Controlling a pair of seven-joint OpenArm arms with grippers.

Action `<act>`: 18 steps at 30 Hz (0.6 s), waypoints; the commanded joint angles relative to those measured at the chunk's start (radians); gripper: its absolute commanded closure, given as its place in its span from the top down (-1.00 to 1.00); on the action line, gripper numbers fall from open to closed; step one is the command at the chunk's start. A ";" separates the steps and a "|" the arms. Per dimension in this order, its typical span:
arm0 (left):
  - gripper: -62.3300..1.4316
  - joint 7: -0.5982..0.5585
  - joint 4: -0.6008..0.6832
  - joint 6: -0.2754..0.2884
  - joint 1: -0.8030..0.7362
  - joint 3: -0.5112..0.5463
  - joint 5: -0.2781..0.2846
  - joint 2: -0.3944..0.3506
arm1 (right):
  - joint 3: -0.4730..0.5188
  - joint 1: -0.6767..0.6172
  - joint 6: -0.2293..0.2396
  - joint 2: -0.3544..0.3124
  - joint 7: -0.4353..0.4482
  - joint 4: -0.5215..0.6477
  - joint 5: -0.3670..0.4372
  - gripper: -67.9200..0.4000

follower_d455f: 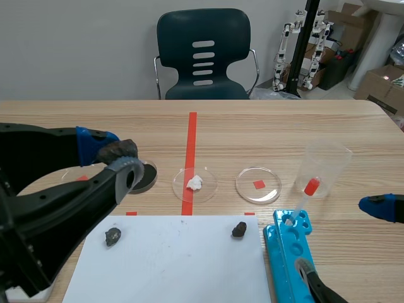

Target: Rub the mineral on the streak plate below the first streak

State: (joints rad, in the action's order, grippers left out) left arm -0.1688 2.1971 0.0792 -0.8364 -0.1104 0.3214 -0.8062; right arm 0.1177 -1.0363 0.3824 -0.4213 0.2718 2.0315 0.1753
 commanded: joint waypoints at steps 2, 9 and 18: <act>-0.50 -0.014 0.009 -0.005 0.003 0.001 0.006 0.002 | 0.006 0.008 0.001 0.000 0.011 0.005 0.011 0.90; -0.50 -0.015 0.009 -0.005 0.006 0.001 0.006 0.003 | 0.006 0.008 0.001 0.000 0.011 0.005 0.011 0.90; -0.50 -0.014 0.009 -0.005 0.006 0.001 0.006 0.010 | 0.006 0.008 0.001 0.000 0.011 0.005 0.011 0.90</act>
State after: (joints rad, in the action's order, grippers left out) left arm -0.1688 2.1971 0.0761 -0.8360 -0.1104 0.3214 -0.8028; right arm 0.1177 -1.0363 0.3824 -0.4213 0.2718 2.0315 0.1753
